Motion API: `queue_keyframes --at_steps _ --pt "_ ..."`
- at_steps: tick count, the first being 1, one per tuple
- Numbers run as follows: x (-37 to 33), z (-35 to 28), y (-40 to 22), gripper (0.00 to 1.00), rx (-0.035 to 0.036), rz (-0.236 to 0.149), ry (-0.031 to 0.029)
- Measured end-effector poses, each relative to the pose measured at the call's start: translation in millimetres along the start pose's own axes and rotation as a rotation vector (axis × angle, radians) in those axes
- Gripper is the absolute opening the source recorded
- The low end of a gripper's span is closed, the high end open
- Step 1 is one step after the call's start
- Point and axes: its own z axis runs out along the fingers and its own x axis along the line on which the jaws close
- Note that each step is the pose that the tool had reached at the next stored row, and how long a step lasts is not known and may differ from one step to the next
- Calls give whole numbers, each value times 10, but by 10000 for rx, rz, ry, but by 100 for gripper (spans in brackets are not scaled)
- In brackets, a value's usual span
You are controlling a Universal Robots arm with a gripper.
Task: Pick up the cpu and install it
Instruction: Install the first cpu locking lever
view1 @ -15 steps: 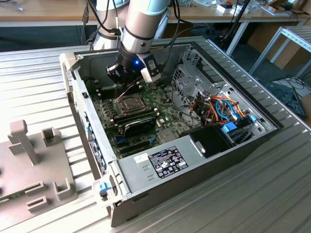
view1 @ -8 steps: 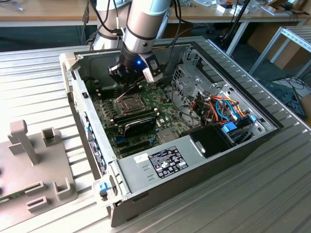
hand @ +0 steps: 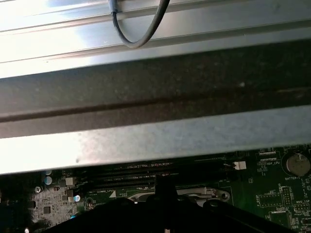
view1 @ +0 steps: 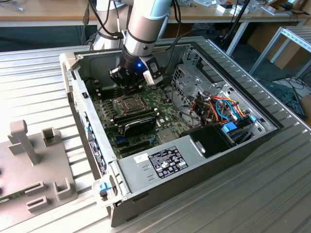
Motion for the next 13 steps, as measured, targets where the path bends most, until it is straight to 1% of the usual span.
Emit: queue_keyframes --at_steps 5,10,13 --pt "-19 29 -2 11 3 1 -2" --pt "-39 90 -9 11 6 1 -2" --pt "-45 114 -12 11 9 1 0"
